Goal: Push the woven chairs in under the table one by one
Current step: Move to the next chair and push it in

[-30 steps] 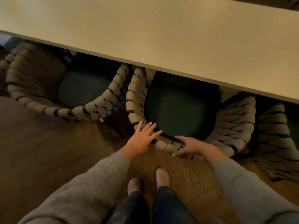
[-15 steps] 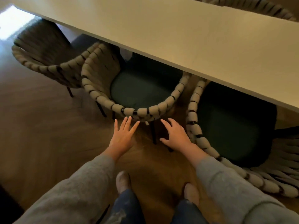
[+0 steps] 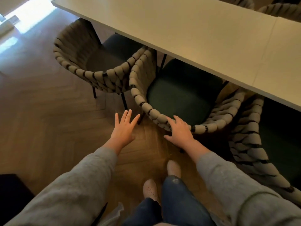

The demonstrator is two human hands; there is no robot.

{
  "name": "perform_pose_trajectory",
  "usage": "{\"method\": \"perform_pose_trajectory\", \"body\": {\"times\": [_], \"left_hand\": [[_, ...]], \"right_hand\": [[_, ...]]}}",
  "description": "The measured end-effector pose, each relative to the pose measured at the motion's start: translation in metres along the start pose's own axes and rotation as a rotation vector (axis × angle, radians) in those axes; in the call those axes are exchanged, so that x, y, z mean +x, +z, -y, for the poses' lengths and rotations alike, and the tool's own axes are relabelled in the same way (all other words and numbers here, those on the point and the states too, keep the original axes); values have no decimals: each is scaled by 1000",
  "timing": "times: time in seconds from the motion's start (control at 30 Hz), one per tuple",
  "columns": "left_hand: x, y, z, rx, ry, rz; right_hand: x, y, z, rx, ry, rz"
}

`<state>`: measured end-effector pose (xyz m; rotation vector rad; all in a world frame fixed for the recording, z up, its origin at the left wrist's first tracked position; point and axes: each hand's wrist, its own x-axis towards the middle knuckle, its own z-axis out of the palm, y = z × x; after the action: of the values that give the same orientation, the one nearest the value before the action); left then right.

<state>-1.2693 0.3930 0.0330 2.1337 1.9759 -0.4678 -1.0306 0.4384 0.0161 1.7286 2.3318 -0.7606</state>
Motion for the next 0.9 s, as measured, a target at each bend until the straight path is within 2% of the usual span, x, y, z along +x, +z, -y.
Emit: {"method": "perform_pose_trajectory", "body": {"times": [0.53, 0.73, 0.9], "left_hand": [[180, -51, 186, 20, -48, 16], [224, -43, 274, 38, -84, 166], [263, -38, 370, 126, 88, 326]], "right_hand": [[227, -61, 136, 17, -182, -5], [293, -59, 190, -12, -254, -19], [349, -36, 248, -50, -312, 17]]}}
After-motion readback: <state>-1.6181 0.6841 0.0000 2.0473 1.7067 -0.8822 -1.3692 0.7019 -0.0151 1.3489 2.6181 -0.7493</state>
